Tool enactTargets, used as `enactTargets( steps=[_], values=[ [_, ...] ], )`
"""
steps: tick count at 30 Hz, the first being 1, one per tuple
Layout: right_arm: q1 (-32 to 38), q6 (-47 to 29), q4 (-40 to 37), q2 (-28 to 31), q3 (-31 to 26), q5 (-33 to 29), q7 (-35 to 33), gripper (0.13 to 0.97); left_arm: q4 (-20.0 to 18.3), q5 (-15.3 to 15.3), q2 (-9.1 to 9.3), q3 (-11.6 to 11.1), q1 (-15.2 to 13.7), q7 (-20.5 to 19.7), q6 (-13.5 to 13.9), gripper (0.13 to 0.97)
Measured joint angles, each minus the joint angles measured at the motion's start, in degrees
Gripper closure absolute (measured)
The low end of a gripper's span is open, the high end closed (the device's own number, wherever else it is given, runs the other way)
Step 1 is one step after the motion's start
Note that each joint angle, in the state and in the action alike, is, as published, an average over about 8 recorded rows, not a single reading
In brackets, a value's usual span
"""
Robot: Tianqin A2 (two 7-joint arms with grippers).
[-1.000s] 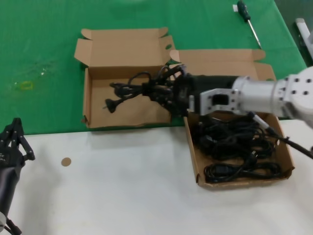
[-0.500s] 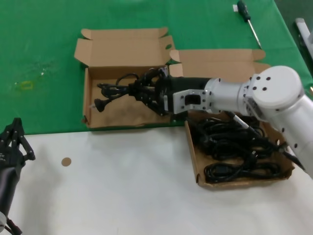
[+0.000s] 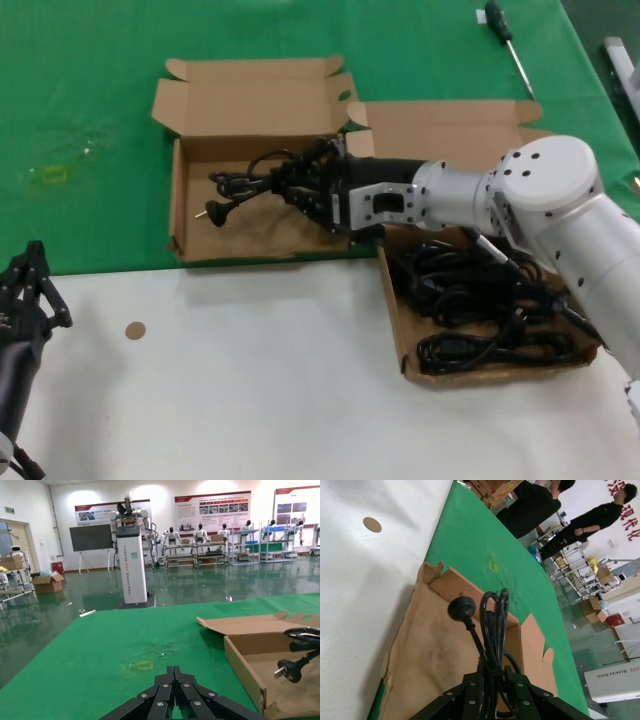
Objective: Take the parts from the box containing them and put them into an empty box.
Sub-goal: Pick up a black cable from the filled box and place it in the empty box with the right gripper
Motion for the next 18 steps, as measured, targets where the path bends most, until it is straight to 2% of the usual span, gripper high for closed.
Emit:
enactTargets(
  steps=[5, 13, 18],
  values=[
    [0.43, 0.19, -1.09, -0.71, 0.31, 0.21, -1.02, 0.864, 0.0, 0.0, 0.0, 0.0, 0.0, 0.0, 0.0, 0.945],
    [0.56, 0.37, -0.95, -1.32, 0.38, 0.12, -1.02, 0.778, 0.0, 0.0, 0.0, 0.0, 0.0, 0.0, 0.0, 0.945],
    [-0.02, 0.42, 1.01, -0.79, 0.01, -0.44, 0.52, 0.759, 0.0, 0.0, 0.0, 0.0, 0.0, 0.0, 0.0, 0.945]
  ],
)
